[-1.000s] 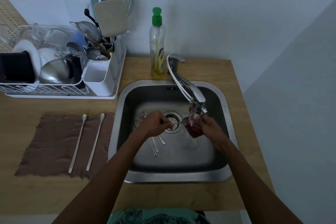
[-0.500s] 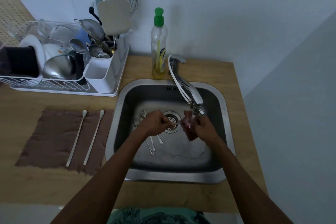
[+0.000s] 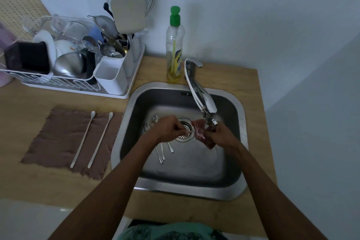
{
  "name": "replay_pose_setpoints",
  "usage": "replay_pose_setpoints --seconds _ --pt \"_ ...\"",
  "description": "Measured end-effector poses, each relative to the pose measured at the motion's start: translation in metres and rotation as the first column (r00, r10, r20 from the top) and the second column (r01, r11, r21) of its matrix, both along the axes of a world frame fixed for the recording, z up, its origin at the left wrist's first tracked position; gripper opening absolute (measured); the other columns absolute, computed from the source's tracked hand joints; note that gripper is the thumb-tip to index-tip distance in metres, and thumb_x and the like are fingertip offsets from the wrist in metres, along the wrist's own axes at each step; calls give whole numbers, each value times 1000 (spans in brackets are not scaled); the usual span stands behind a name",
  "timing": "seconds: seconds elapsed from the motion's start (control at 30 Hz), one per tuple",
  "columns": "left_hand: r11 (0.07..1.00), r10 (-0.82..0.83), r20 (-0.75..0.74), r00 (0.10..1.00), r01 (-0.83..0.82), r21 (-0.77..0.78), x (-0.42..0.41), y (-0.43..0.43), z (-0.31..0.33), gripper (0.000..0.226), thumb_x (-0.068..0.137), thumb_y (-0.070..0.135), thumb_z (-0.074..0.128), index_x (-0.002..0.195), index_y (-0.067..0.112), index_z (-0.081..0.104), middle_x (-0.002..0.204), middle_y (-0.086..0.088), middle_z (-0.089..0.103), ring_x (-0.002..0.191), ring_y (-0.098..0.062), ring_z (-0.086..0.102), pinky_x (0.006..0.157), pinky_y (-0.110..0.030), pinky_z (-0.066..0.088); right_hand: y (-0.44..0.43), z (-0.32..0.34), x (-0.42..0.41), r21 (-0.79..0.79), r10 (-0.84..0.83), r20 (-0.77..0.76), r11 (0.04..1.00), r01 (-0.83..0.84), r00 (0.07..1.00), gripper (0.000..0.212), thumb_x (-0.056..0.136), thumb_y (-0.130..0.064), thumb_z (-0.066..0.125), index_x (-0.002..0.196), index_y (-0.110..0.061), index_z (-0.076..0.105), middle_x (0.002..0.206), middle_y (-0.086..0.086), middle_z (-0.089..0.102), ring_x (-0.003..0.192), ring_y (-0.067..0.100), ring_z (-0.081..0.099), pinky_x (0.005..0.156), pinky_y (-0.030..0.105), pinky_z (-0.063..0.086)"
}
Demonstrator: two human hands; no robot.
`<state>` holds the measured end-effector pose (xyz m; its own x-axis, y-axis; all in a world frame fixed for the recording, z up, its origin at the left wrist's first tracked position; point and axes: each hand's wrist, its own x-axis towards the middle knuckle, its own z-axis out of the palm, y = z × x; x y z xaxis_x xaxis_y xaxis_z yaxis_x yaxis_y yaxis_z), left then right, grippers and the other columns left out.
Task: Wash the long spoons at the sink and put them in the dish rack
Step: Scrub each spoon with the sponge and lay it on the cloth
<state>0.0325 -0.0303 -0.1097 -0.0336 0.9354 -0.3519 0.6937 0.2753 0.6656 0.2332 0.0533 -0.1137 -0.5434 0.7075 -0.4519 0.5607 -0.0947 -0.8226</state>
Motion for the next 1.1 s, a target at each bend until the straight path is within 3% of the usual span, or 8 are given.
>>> replay_pose_setpoints --seconds 0.13,0.27,0.37,0.53,0.63,0.7,0.87,1.1 --pt "993 112 32 993 -112 26 7 -2 -3 22 88 36 67 96 19 78 90 1 77 68 -4 68 68 -31 57 -12 0 -5 137 -247 -99 956 259 964 23 94 -8 64 81 -27 65 78 -5 70 67 4 67 53 13 49" --pt "985 164 58 985 -166 37 9 -7 -6 22 90 31 67 97 13 78 77 12 70 40 9 49 45 -7 32 -25 -6 -16 -18 -439 -195 896 444 877 20 97 -6 59 90 -24 66 78 -8 69 61 0 67 53 16 52" --pt "991 134 51 990 -134 6 1 -8 -9 21 89 30 67 96 13 78 79 5 74 46 7 54 50 -13 41 -16 -11 -12 -18 -253 -93 967 253 963 25 93 -5 63 89 -30 67 85 -6 72 81 11 69 67 23 54" --pt "995 94 53 994 -94 -17 1 -6 -5 17 89 30 69 94 18 78 82 5 77 64 -6 67 64 -31 57 7 -7 -1 35 87 -5 996 -87 996 13 96 -12 61 93 -12 73 81 12 76 71 25 74 66 35 59" --pt "987 163 100 982 -164 0 9 -7 1 21 92 29 65 95 14 78 64 11 68 41 -4 53 44 -14 34 8 -9 -5 62 -72 -82 995 77 994 16 95 -6 58 92 -14 73 76 10 75 62 23 71 55 41 56" --pt "977 210 127 969 -211 -4 17 -9 0 22 94 26 62 96 10 78 70 19 60 58 2 61 41 -7 28 1 -17 -11 2 -312 -147 949 315 939 18 96 -2 57 95 -12 72 73 2 76 59 12 70 53 33 54" --pt "955 296 88 951 -297 -11 37 -17 -4 27 95 28 60 82 14 79 59 3 60 33 -4 39 49 -19 32 -8 -40 -19 -429 -542 -240 804 413 806 29 93 5 56 116 -7 70 103 14 76 90 27 72 71 39 59" --pt "927 339 196 920 -292 -235 70 -36 3 41 104 32 38 75 15 62 61 1 54 49 -8 47 45 -17 36 -6 -43 -27 -298 -683 -158 721 625 713 24 103 -18 49 106 -14 72 92 10 78 77 24 74 64 38 61"
